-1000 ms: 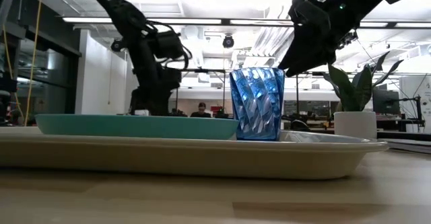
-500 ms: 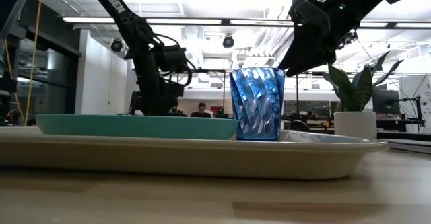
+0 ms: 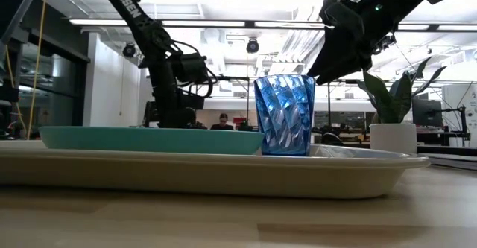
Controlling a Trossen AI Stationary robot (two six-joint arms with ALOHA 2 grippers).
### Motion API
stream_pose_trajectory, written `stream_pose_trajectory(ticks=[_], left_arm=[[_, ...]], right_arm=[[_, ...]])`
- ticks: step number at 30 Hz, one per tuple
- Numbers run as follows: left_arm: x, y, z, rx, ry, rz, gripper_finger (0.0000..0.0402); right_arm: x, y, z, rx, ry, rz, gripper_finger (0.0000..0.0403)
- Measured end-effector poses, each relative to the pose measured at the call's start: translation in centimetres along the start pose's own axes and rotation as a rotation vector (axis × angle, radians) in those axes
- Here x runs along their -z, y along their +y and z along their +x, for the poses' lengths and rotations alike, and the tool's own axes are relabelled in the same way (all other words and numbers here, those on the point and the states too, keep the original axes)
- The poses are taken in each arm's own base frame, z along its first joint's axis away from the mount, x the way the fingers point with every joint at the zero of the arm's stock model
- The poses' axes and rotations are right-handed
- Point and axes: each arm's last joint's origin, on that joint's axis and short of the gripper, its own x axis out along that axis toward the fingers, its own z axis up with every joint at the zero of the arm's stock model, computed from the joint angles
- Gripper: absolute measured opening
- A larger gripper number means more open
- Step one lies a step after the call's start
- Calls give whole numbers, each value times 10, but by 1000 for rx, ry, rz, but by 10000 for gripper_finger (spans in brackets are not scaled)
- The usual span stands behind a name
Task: Pick and place plate/cup/fork/spoon on tray
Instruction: Put the pink fork to the left side of the light blue plate on the gray serving tray
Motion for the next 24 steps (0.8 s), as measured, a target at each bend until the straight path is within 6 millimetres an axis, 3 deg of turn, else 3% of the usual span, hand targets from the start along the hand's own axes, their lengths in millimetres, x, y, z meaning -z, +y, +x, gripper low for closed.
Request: stream_pose_trajectory(ticks=[6, 13, 24], left_arm=[[0, 1, -9, -7, -27, -9, 130], [4, 3, -13, -63, 12, -31, 14], [1, -1, -16, 14, -28, -30, 5]], right_arm=[[0, 0, 0, 1, -2, 0, 220], [0, 0, 0, 2, -2, 21, 220], [0, 0, 0, 2, -2, 20, 220]])
